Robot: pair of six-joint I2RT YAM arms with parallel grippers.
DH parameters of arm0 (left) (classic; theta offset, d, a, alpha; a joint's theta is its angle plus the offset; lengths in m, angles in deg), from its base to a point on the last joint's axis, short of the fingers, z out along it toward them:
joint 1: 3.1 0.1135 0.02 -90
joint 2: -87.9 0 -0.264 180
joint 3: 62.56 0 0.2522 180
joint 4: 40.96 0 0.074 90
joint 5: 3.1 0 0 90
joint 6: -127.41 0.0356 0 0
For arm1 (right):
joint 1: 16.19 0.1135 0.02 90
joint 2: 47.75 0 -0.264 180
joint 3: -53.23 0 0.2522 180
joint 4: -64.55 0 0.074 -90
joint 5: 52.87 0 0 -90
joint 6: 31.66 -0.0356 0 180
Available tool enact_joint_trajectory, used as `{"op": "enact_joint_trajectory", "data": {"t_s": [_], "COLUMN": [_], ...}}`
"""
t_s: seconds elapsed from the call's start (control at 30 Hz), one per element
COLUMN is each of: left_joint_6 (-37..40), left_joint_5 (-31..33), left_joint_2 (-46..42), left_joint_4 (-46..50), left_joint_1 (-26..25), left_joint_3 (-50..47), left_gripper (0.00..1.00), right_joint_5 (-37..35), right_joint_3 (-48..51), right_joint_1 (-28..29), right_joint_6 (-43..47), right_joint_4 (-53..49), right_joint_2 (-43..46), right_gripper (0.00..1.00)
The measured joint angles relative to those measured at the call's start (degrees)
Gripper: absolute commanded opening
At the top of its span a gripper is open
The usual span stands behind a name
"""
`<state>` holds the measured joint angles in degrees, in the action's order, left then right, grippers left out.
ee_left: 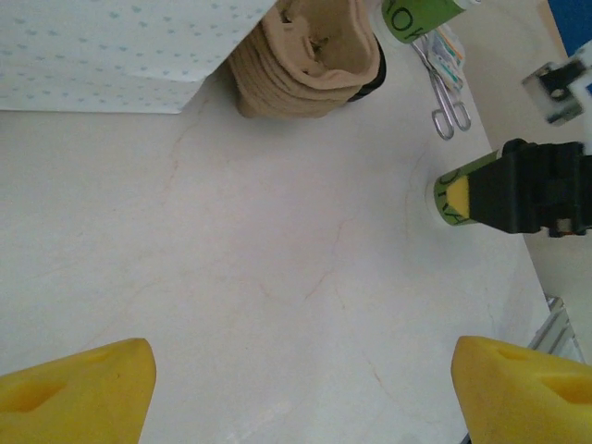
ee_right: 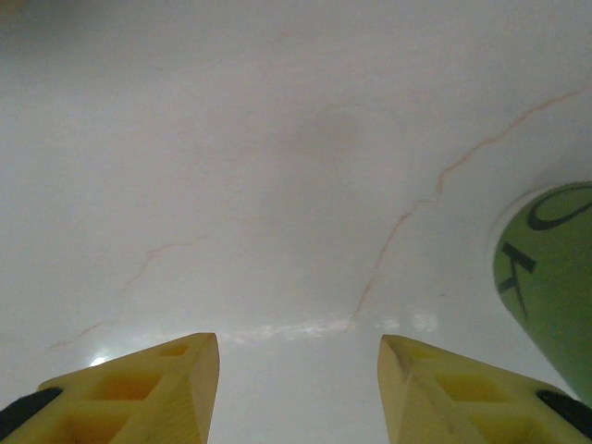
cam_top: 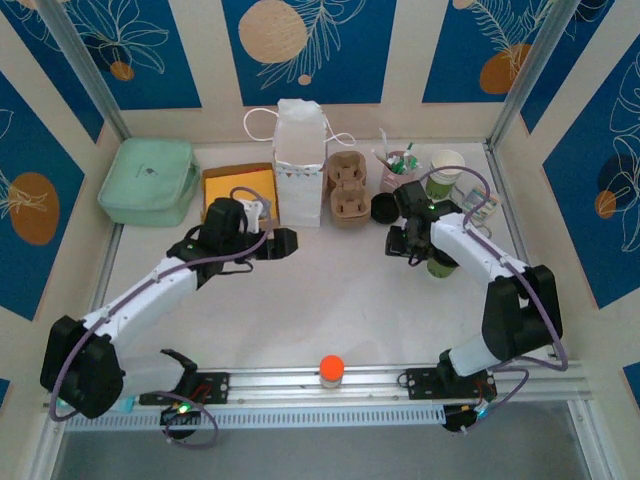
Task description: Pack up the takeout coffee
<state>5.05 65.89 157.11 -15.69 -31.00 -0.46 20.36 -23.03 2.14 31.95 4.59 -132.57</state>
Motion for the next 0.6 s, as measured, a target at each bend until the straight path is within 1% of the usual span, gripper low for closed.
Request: {"op": "enact_joint_trajectory", "data": {"t_s": [0.1,0.27,0.43,0.6], "left_joint_6": [0.2,0.4,0.4,0.3], "left_joint_5": [-0.5,-2.5,-5.6,-7.6], "left_joint_2": [-3.4,-10.1,-14.8,-16.8], "left_joint_4": [0.2,0.9,2.4,3.9], "left_joint_1": [2.8,10.0,16.1,19.0], "left_joint_3": [-1.8,-3.6,-5.7,-7.8], "left_gripper": [0.84,0.85,0.85,0.85], "right_joint_5": [4.0,10.0,14.4,16.4], "right_joint_3": [-1.4,-4.5,-9.3,-13.4], "right_joint_1": [-0.1,-0.9,-2.0,-3.0], "right_joint_6": [-0.4,-1.7,-3.7,-5.6], "right_joint_4": [1.1,3.4,6.7,8.8], "right_joint_2": [1.0,0.3,-4.8,-11.5], "right_gripper": [0.50,0.49,0.46,0.46]}}
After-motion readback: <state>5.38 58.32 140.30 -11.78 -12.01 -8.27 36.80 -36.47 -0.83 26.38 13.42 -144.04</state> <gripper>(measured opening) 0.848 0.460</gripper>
